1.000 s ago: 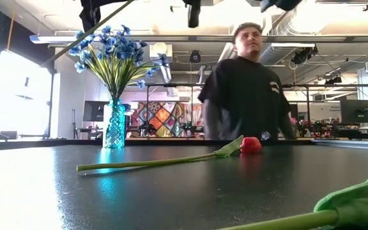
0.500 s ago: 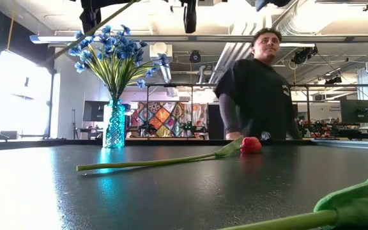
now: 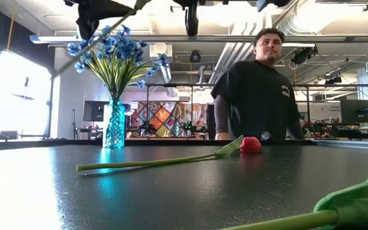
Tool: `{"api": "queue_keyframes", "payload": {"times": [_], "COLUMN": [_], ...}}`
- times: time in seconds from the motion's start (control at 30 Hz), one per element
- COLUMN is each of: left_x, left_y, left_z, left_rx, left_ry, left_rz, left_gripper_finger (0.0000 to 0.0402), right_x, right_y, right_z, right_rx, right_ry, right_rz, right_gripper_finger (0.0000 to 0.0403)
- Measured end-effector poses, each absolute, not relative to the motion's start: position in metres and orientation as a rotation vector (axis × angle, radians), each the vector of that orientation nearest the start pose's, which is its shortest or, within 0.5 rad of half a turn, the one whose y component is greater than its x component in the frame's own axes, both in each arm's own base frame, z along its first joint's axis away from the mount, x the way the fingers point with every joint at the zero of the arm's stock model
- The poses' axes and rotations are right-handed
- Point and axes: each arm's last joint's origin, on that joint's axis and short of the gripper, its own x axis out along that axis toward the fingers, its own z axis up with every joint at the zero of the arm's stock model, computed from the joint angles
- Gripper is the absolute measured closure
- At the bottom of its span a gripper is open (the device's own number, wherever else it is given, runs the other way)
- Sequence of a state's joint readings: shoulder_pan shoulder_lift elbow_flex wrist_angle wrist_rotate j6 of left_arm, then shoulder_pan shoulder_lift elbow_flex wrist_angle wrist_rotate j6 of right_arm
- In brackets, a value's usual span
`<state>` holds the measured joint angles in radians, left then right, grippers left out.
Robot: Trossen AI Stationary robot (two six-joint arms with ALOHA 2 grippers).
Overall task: Sort flowers into vase by color
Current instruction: Put the top left red tulip into the red vase
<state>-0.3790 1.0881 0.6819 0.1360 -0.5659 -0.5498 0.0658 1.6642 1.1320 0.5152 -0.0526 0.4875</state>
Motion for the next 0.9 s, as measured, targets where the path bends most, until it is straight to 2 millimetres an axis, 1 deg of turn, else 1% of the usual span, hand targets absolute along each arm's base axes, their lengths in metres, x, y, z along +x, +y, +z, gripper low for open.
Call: {"api": "queue_keyframes", "payload": {"times": [0.1, 0.17, 0.43, 0.57, 0.67, 0.77, 0.9], "left_x": [0.218, 0.21, 0.172, 0.157, 0.146, 0.137, 0.129], "left_y": [-0.072, -0.072, -0.072, -0.075, -0.081, -0.087, -0.092], "left_z": [0.271, 0.271, 0.275, 0.271, 0.267, 0.267, 0.274], "left_rx": [-0.458, -0.489, -0.579, -0.684, -0.744, -0.761, -0.772], "left_ry": [0.235, 0.285, 0.401, 0.511, 0.605, 0.644, 0.676], "left_rz": [0.202, 0.169, 0.172, 0.14, 0.096, 0.065, 0.005], "left_gripper_finger": [0.0266, 0.0259, 0.0257, 0.0257, 0.0263, 0.0278, 0.03], "right_x": [0.382, 0.382, 0.382, 0.382, 0.381, 0.381, 0.381], "right_y": [0.026, 0.025, 0.025, 0.025, 0.025, 0.026, 0.026], "right_z": [0.29, 0.289, 0.287, 0.286, 0.285, 0.284, 0.283], "right_rx": [0.468, 0.46, 0.41, 0.404, 0.406, 0.405, 0.415], "right_ry": [0.056, 0.06, 0.076, 0.087, 0.098, 0.112, 0.12], "right_rz": [0.079, 0.051, 0.04, 0.038, 0.036, 0.035, 0.039], "right_gripper_finger": [0.0403, 0.0403, 0.0403, 0.0403, 0.0403, 0.0403, 0.0403]}}
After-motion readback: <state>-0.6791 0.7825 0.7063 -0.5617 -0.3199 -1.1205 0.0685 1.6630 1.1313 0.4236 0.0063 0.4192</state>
